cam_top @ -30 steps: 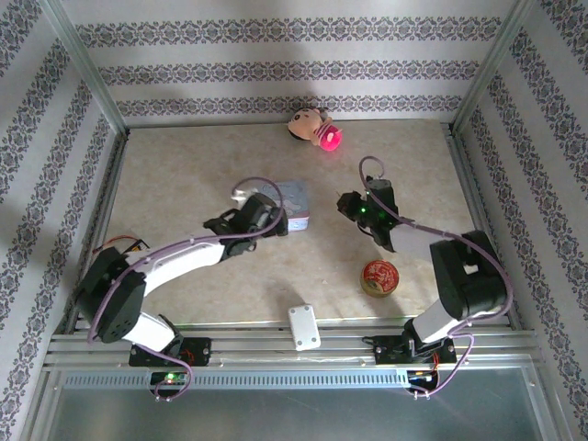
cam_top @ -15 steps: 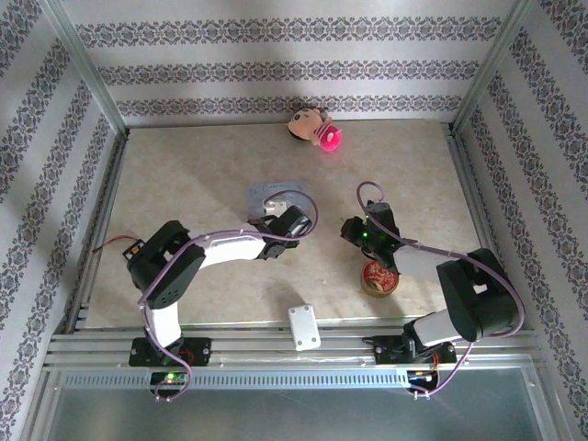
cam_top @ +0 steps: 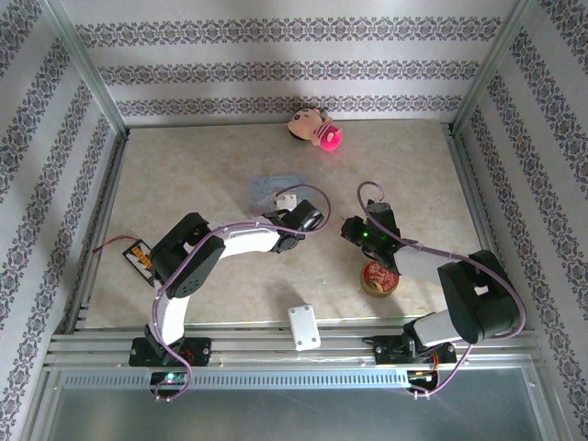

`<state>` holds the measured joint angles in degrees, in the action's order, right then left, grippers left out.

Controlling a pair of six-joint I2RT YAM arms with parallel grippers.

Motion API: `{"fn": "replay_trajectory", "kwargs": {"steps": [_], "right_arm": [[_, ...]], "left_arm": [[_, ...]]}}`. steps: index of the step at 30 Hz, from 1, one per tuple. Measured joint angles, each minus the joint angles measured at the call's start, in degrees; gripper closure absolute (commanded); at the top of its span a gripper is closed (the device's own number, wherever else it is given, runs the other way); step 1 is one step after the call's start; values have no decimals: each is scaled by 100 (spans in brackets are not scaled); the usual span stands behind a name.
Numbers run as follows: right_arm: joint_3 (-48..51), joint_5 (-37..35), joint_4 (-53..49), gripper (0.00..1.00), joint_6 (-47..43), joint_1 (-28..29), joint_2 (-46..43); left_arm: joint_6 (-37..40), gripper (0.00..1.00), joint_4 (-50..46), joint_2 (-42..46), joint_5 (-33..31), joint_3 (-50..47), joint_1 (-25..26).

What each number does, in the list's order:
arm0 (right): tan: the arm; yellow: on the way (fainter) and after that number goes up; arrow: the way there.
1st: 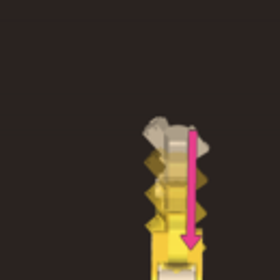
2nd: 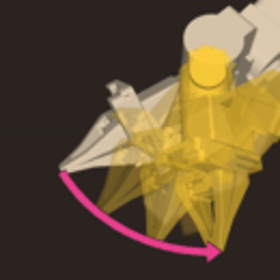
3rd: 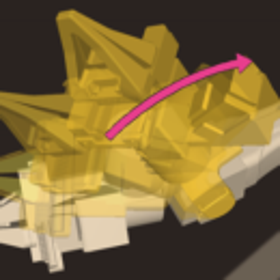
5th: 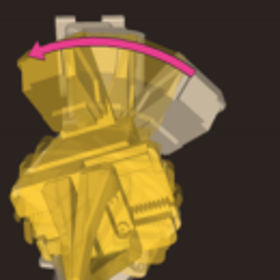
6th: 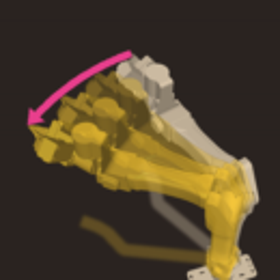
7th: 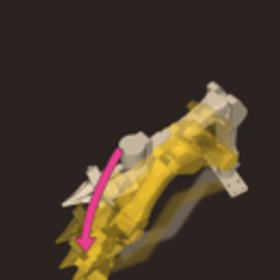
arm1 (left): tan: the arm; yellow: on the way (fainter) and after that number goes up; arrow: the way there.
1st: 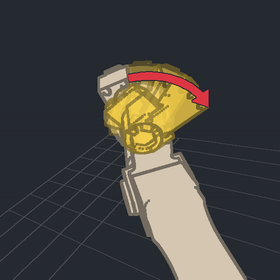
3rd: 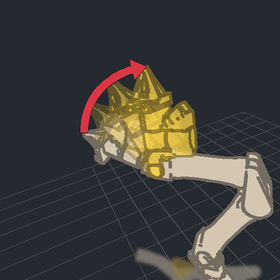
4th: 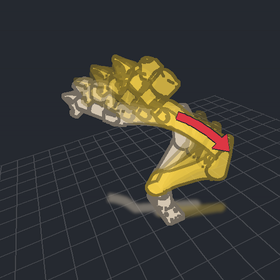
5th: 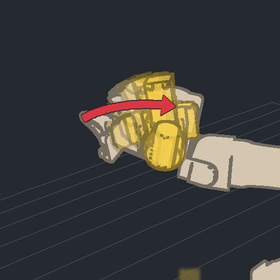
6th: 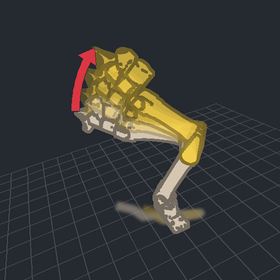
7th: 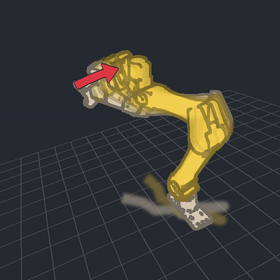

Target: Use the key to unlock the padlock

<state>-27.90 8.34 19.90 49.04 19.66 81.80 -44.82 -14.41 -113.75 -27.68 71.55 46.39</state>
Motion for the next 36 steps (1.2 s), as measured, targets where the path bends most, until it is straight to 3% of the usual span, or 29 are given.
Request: {"fn": "replay_trajectory", "kwargs": {"steps": [13,36], "right_arm": [[31,-4,0,100,0,0,-160],[118,-129,-4,100,4,11,-420]], "left_arm": [[116,47,144,0,127,-63,-101],[387,46,962,0,514,-544,-293]]}}
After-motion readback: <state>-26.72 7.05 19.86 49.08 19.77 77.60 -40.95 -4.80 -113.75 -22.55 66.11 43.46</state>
